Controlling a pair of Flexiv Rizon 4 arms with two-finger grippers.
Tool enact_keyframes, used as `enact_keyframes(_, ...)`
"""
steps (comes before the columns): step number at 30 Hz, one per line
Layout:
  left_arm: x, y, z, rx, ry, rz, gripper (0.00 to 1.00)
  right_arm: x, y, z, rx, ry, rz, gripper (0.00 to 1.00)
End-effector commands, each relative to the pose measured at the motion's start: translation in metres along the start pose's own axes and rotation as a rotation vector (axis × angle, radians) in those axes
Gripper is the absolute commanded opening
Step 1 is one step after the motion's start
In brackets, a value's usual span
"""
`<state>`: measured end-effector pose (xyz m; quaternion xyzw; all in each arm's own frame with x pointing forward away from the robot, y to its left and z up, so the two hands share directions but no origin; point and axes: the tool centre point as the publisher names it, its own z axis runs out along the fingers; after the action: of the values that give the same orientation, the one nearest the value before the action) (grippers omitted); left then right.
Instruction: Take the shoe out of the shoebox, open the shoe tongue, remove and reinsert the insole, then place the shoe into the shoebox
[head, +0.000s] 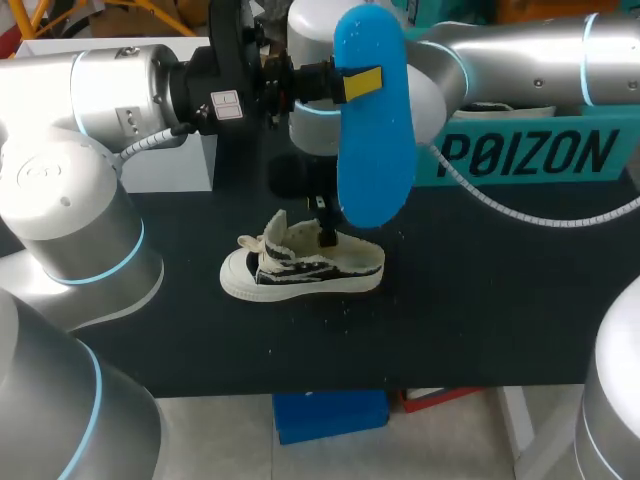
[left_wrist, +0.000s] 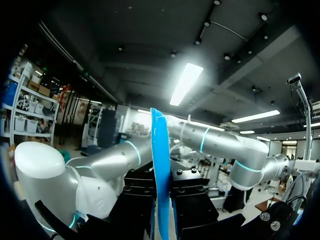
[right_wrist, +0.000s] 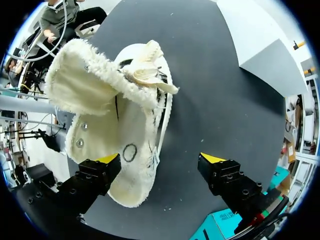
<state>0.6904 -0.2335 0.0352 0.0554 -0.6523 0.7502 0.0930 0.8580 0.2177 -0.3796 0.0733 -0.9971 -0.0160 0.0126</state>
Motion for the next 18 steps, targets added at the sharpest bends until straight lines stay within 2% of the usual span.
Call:
enact_keyframes(1, 0.0004, 0.0009, 0.0011, 0.001, -0.003, 0.001, 0.00, -0.0031, 0.0034, 0.0097, -0.019, 0.009, 0.006, 1.00)
enact_keyframes(6, 0.0004, 0.0009, 0.0011, 0.001, -0.003, 0.001, 0.00, -0.0051, 0.0029, 0.0149, -0.076, 0.010, 0.023, 1.00)
enact_keyframes(7, 0.0004, 0.0009, 0.0011, 0.001, -0.003, 0.001, 0.00, -0.0054, 0.0027, 0.0152, -0.080, 0.013, 0.024, 0.93)
enact_keyframes(8, 0.0004, 0.0009, 0.0011, 0.001, -0.003, 0.001, 0.00, -0.0056, 0.0026, 0.0153, -0.084, 0.016, 0.024, 0.33)
enact_keyframes(9, 0.0004, 0.0009, 0.0011, 0.001, -0.003, 0.001, 0.00, -0.0056, 0.0026, 0.0153, -0.084, 0.016, 0.024, 0.00)
enact_keyframes(18, 0.0004, 0.0009, 0.0011, 0.001, -0.003, 0.001, 0.00, -0.0056, 0.0026, 0.0153, -0.084, 0.016, 0.024, 0.00)
